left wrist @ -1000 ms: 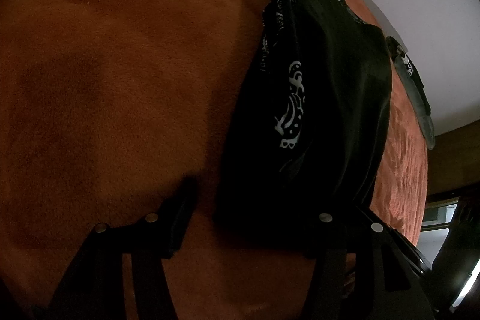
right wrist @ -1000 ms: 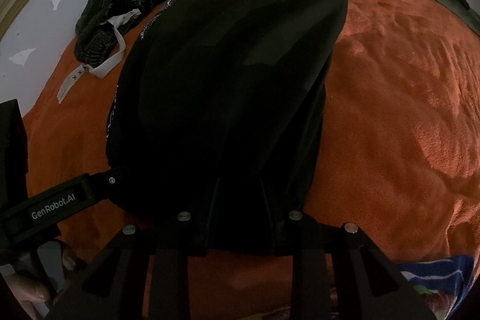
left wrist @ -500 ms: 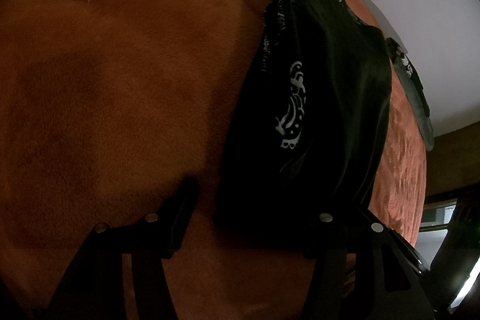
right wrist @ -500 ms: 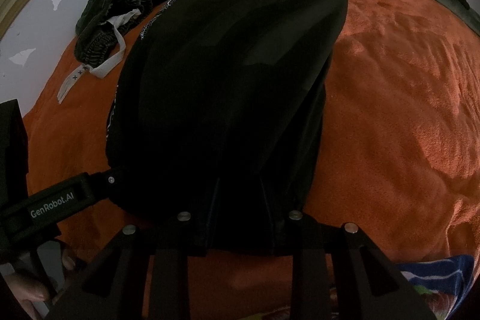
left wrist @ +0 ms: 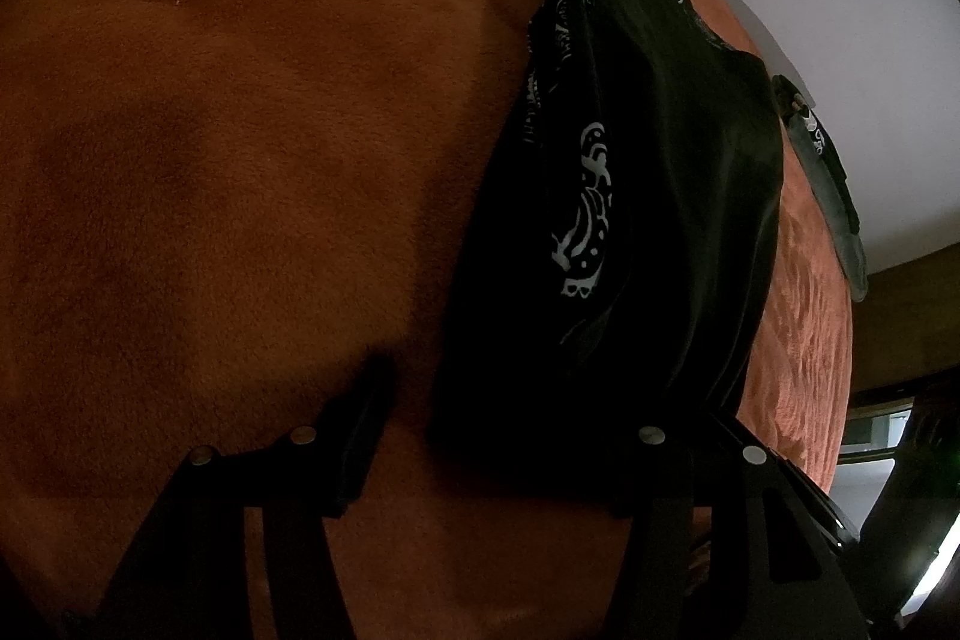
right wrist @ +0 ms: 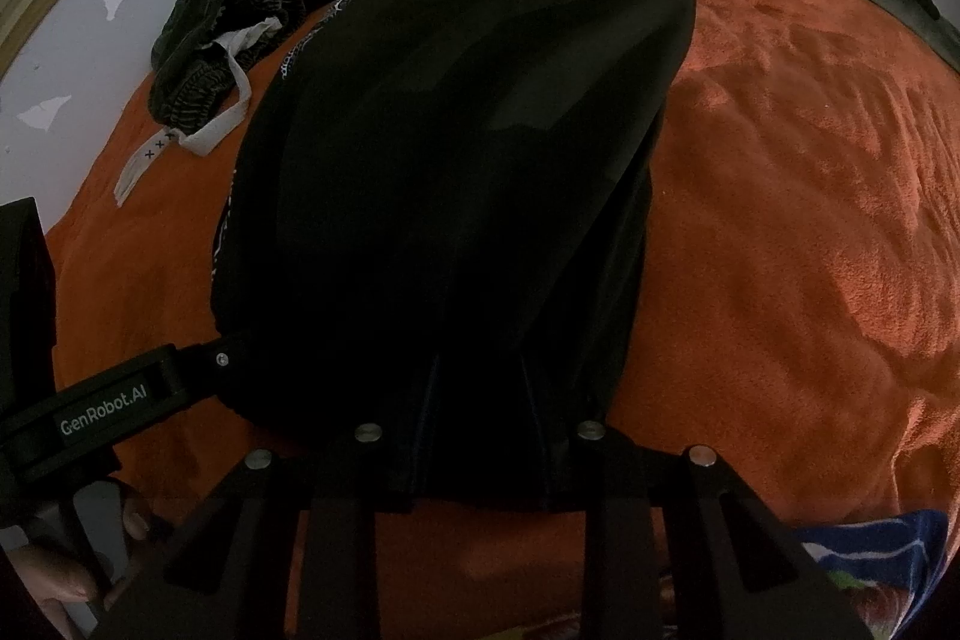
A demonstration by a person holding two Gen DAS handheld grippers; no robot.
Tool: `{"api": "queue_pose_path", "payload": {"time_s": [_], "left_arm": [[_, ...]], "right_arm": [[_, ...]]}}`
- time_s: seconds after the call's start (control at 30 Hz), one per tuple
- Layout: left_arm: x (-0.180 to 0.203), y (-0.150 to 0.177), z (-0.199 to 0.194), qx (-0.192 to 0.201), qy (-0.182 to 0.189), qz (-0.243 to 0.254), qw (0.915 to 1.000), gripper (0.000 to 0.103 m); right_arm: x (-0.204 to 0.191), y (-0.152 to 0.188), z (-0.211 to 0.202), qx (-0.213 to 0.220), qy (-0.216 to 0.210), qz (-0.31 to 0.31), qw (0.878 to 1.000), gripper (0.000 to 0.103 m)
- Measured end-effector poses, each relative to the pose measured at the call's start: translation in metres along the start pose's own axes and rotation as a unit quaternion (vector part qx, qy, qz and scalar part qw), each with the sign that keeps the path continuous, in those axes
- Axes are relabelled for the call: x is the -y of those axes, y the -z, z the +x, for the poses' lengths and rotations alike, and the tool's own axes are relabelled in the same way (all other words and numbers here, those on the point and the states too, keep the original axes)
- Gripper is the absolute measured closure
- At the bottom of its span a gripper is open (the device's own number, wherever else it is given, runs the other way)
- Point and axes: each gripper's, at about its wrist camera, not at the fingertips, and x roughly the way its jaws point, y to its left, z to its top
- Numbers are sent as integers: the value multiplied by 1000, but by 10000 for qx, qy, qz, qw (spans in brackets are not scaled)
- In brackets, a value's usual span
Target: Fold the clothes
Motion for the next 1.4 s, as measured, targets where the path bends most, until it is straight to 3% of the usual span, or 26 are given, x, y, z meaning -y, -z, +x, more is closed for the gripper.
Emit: {"api": "queue_pose_path", "payload": {"time_s": [0.77,1.17,1.27,1.4], "left_arm": [[-1,2,1,-5,85,-82,9999,44],[-1,4,-7,-250,77,52,9996,44],[-2,2,-20,-124,70,-17,9999,44],[9,3,-31,73,-24,220,9997,44]], "right_arm": [[3,0,-1,-2,0,12,10000,78],[4,-3,-11,36,-106,51,9999,78],[-2,-5,-29,316,-152,-191,9992,78],[-5,-6,-35,316,2,-304,9990,78]]}}
